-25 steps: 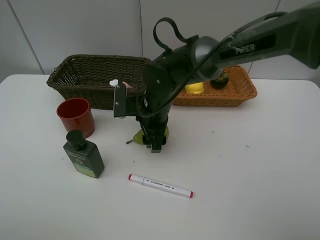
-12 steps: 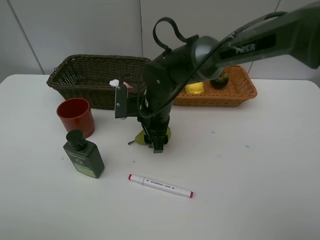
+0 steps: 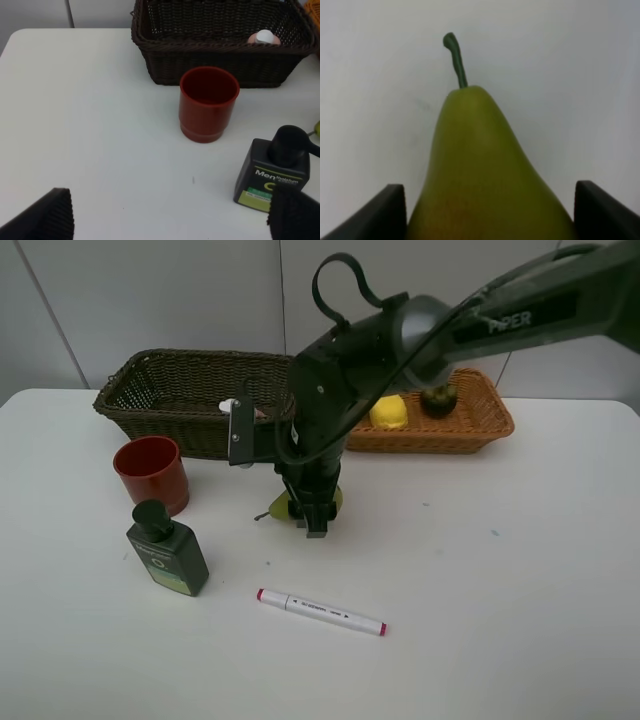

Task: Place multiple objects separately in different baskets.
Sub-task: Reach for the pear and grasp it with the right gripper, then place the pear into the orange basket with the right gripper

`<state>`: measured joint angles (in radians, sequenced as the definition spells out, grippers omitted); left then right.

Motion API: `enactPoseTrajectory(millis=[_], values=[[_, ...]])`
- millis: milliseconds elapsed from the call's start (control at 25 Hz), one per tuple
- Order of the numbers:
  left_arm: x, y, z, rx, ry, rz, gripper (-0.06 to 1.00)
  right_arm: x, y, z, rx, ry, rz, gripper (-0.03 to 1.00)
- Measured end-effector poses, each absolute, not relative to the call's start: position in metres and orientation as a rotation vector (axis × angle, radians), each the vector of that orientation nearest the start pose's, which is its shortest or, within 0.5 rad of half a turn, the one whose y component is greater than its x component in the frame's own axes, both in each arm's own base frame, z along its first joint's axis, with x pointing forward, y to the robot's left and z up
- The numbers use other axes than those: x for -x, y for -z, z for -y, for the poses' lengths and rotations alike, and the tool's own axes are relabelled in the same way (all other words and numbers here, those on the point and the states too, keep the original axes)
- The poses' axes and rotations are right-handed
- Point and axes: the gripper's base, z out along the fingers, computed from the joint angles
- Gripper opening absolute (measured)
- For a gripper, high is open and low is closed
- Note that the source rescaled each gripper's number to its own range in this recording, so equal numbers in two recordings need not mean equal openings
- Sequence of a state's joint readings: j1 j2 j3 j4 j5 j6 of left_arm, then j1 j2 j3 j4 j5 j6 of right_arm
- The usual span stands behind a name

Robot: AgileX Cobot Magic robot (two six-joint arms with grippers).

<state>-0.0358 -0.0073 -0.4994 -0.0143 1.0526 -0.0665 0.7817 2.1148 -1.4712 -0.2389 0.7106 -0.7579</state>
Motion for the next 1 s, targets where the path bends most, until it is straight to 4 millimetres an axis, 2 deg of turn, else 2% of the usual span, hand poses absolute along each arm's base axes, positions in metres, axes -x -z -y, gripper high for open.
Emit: enactPoseTrajectory(millis=[200, 600, 800, 1000], values=[[0.006, -0.278, 0.001, 0.030, 0.082, -2.030, 1.00, -0.314, -0.186, -0.289, 2.063, 0.287, -1.806, 0.67], [0.006, -0.278, 0.001, 0.030, 0.082, -2.030, 1.00, -0.304, -0.255, -0.274, 1.969, 0.368, -1.694, 0.67], [0.006, -0.278, 0.001, 0.030, 0.082, -2.030, 1.00, -0.309, -0.279, -0.256, 1.902, 0.414, -1.681, 0.67], [0.006, -0.278, 0.001, 0.030, 0.082, -2.030, 1.00, -0.328, -0.286, -0.228, 1.796, 0.447, -1.767, 0.67]])
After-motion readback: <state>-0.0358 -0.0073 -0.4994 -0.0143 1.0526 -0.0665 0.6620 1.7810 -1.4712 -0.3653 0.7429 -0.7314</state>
